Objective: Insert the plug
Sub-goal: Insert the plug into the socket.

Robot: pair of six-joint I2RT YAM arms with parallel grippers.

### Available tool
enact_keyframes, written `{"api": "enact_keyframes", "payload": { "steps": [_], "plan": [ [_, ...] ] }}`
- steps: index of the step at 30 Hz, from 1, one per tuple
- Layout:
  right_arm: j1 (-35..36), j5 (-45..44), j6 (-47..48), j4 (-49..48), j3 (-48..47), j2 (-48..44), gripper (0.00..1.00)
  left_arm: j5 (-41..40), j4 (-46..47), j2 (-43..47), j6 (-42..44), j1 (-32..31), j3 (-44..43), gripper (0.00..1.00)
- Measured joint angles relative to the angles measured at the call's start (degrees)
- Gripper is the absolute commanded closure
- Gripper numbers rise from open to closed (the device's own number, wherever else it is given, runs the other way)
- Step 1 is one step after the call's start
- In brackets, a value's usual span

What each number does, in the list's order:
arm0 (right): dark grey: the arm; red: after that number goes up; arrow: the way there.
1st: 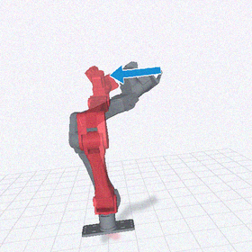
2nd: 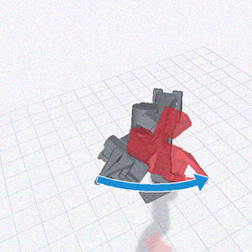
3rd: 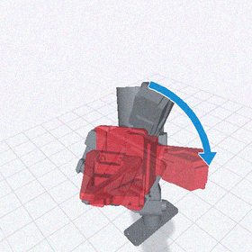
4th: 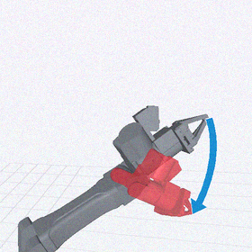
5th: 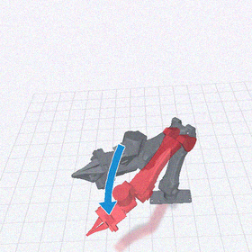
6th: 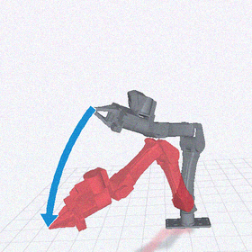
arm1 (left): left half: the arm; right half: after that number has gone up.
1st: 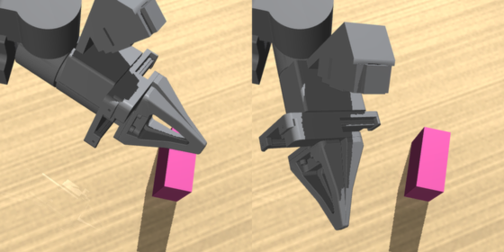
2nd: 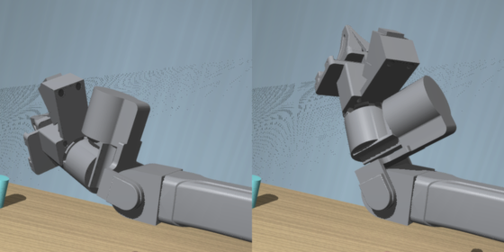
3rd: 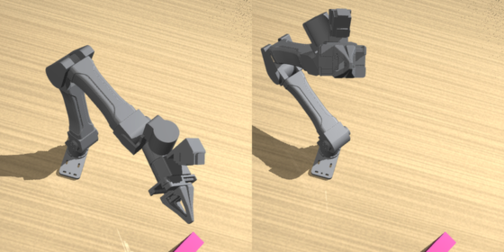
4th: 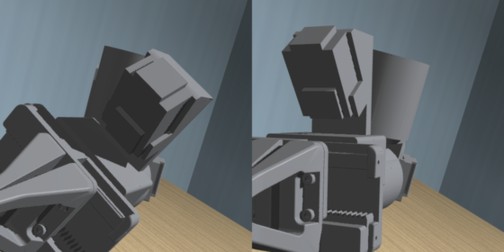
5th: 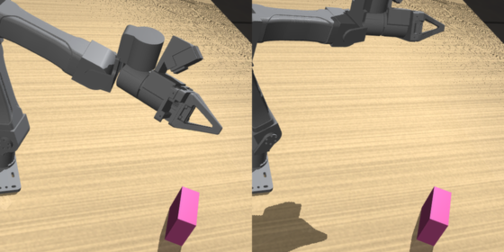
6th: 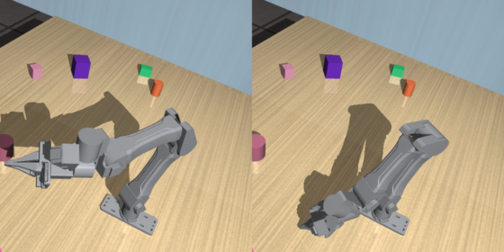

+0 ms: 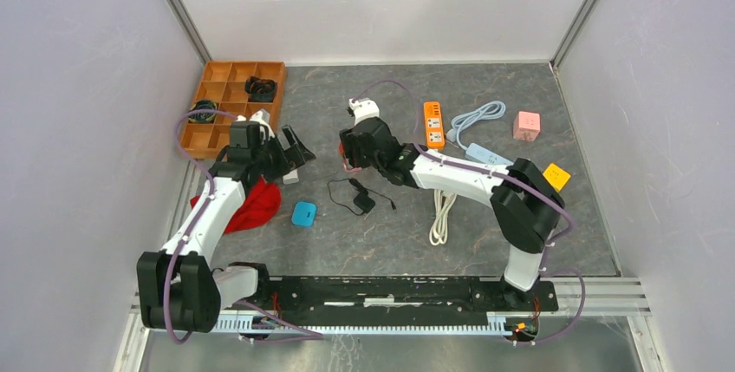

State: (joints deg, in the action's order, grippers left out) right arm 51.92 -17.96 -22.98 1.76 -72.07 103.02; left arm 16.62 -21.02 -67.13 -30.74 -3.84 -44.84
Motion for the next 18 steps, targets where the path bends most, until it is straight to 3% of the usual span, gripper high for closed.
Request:
{"api": "enact_keyframes", "payload": {
  "steps": [9, 18],
  "plan": [
    [0.0, -2.3, -3.4, 8.5, -6.9, 5.0, 0.67, -4.6, 0.0, 3.2, 1.3, 0.0, 3.9, 0.00],
    [0.1, -3.1, -4.2, 9.6, -7.0, 6.4, 0.67, -5.7, 0.1, 4.4, 1.5, 0.0, 4.0, 0.00]
  ]
}}
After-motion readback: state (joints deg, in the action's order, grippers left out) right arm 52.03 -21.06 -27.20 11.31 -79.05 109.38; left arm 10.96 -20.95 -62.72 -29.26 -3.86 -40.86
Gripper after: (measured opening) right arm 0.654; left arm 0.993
